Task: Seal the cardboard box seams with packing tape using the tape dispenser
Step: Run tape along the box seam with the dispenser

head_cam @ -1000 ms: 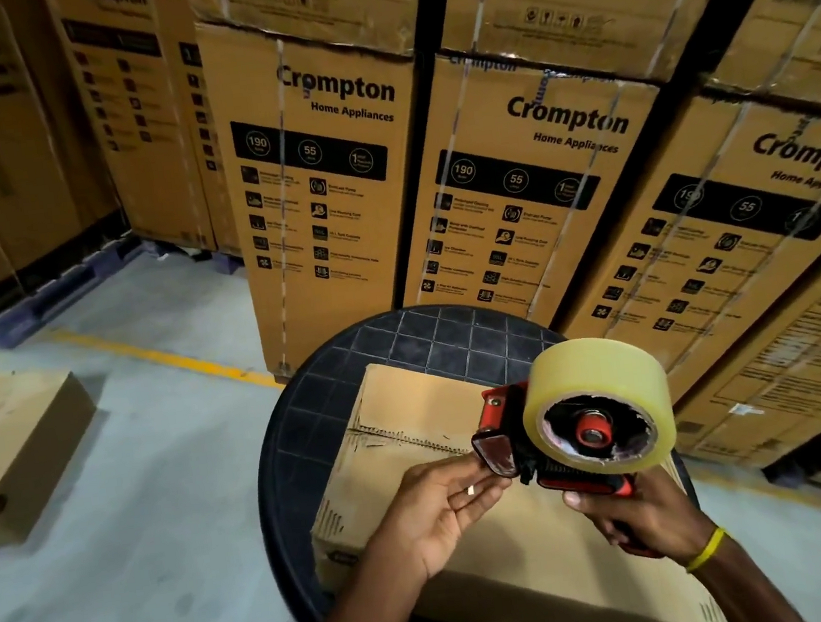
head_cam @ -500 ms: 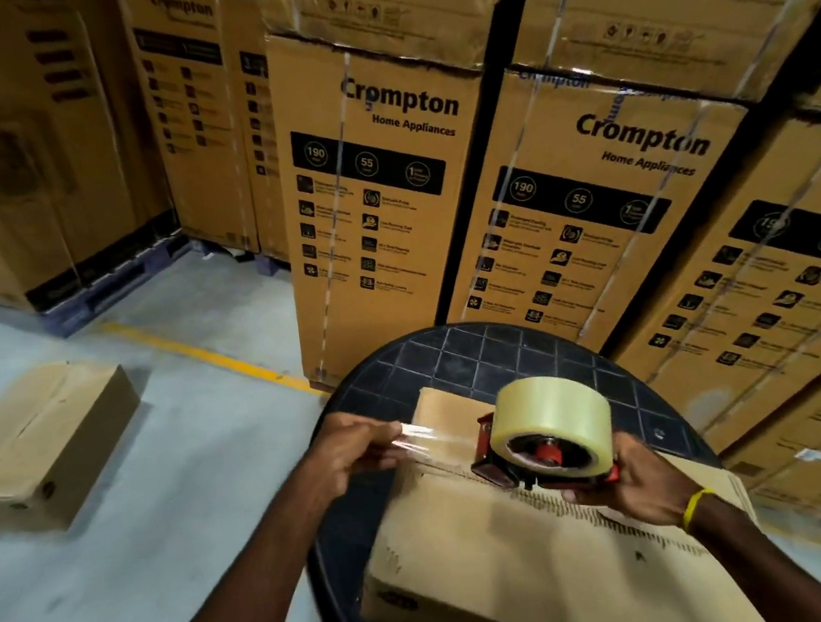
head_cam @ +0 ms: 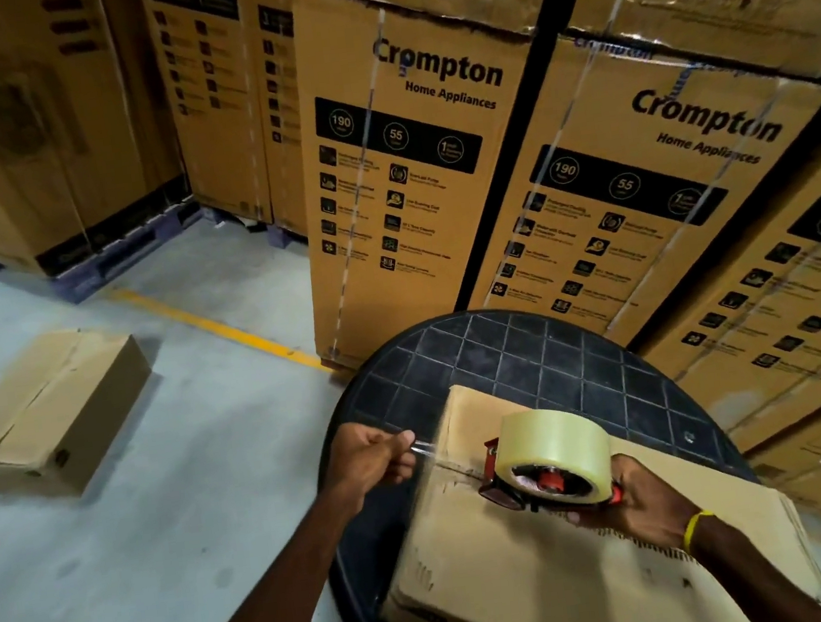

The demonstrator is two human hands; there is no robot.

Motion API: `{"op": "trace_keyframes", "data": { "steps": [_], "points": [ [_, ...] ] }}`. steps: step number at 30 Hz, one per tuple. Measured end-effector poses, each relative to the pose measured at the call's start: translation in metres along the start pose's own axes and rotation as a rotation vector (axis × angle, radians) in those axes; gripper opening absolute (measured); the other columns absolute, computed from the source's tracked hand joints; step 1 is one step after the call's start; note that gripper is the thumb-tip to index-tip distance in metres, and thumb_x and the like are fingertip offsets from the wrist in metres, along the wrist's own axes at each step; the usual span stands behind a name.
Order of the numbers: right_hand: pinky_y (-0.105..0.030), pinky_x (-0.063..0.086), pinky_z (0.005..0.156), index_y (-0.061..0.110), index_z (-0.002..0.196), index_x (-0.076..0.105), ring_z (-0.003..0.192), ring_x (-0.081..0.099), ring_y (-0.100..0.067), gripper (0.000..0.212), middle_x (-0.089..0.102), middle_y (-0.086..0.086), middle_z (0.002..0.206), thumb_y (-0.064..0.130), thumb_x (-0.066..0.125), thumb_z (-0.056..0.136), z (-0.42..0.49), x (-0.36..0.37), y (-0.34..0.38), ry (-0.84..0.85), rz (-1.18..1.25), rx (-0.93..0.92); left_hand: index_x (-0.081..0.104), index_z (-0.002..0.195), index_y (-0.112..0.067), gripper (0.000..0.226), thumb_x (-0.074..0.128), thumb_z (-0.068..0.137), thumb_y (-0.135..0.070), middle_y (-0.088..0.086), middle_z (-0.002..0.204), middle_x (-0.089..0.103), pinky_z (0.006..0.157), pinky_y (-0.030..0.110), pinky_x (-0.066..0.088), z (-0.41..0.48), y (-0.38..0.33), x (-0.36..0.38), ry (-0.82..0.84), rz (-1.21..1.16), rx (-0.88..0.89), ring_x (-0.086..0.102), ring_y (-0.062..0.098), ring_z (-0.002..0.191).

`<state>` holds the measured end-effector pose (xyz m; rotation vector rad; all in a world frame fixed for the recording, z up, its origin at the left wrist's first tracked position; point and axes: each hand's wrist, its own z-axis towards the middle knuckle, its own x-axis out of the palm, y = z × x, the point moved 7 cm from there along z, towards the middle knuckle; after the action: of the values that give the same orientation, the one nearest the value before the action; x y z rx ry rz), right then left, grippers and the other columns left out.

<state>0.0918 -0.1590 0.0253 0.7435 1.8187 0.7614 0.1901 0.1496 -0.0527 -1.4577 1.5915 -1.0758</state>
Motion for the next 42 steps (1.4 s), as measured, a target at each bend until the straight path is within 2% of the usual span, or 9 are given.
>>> {"op": "trace_keyframes", "data": {
  "steps": [9,15,21,24,27,30,33,35,42],
  "points": [
    [-0.036,0.053,0.062,0.025,0.090,0.079,0.066,0.061,-0.011,0.014,0.074,-0.010,0.078,0.019,0.085,0.079,0.015,0.011,-0.025,0.030,-0.079,0.042,0.073,0.076,0.004,0.028,0.080,0.088,-0.020,0.015,0.071,0.076,0.061,0.038,0.064,0.004,0.044,0.009,-0.036,0.037,-0.043,0.069,0.029,0.061],
    [-0.040,0.061,0.090,0.041,0.106,0.075,0.097,0.074,-0.024,0.038,0.080,0.003,0.103,0.032,0.089,0.071,0.016,0.014,-0.028,-0.014,-0.018,0.050,0.078,0.072,-0.014,0.022,0.082,0.085,-0.031,0.003,0.069,0.077,0.072,0.040,0.063,0.005,0.069,0.023,-0.124,0.058,-0.057,0.074,0.023,0.068],
    [-0.051,0.058,0.094,0.028,0.114,0.073,0.104,0.072,-0.030,0.071,0.077,-0.004,0.109,0.070,0.084,0.058,0.018,0.015,-0.049,-0.019,-0.006,0.108,0.076,0.090,-0.002,0.025,0.072,0.093,-0.026,0.015,0.084,0.077,0.066,0.032,0.058,0.009,0.114,0.051,-0.036,-0.329,-0.455,0.071,0.028,0.072],
    [-0.054,0.058,0.094,0.027,0.114,0.073,0.105,0.071,-0.032,0.069,0.077,-0.006,0.110,0.067,0.086,0.059,0.019,0.016,-0.055,-0.020,-0.003,0.125,0.072,0.085,-0.005,0.033,0.059,0.097,-0.032,0.017,0.091,0.073,0.077,0.037,0.057,0.028,0.125,0.053,0.009,-0.051,-0.471,0.067,0.028,0.078],
    [-0.055,0.057,0.095,0.030,0.110,0.076,0.108,0.069,-0.040,0.061,0.077,-0.010,0.109,0.061,0.090,0.059,0.019,0.016,-0.047,-0.037,0.023,0.146,0.068,0.099,-0.010,0.027,0.050,0.105,-0.029,0.016,0.110,0.071,0.091,0.039,0.053,0.032,0.100,0.046,-0.066,0.201,-0.305,0.066,0.028,0.095],
    [-0.055,0.057,0.095,0.021,0.107,0.076,0.106,0.070,-0.037,0.052,0.077,-0.011,0.107,0.046,0.083,0.062,0.017,0.016,-0.038,-0.047,-0.020,0.205,0.064,0.130,-0.013,0.034,0.056,0.097,-0.015,0.005,0.136,0.063,0.110,0.037,0.044,0.008,0.036,0.045,-0.068,0.165,0.226,0.057,0.021,0.128],
    [-0.052,0.059,0.089,0.024,0.102,0.078,0.089,0.070,-0.016,0.044,0.079,0.000,0.098,0.045,0.079,0.063,0.018,0.017,-0.041,-0.028,-0.092,0.230,0.022,0.161,-0.010,0.090,0.051,0.087,-0.051,0.000,0.170,0.015,0.127,0.028,0.009,-0.043,0.012,0.088,0.370,0.708,0.616,0.010,0.012,0.157],
    [-0.049,0.061,0.086,0.028,0.101,0.078,0.085,0.073,-0.016,0.047,0.080,0.004,0.094,0.050,0.081,0.060,0.020,0.016,-0.046,-0.022,-0.155,0.242,-0.001,0.161,-0.002,0.121,0.034,0.082,-0.087,0.007,0.169,-0.010,0.127,0.036,-0.004,-0.061,0.023,0.102,0.371,1.155,0.802,-0.011,0.021,0.158],
    [-0.042,0.060,0.079,0.021,0.101,0.073,0.085,0.069,-0.025,0.065,0.075,-0.004,0.096,0.068,0.064,0.057,0.017,0.002,-0.064,-0.020,-0.428,0.259,0.016,0.162,-0.005,0.124,0.033,0.079,-0.096,0.009,0.172,0.005,0.128,0.043,0.014,-0.061,0.026,0.108,0.210,1.315,0.780,-0.001,0.019,0.159]
  ]
}}
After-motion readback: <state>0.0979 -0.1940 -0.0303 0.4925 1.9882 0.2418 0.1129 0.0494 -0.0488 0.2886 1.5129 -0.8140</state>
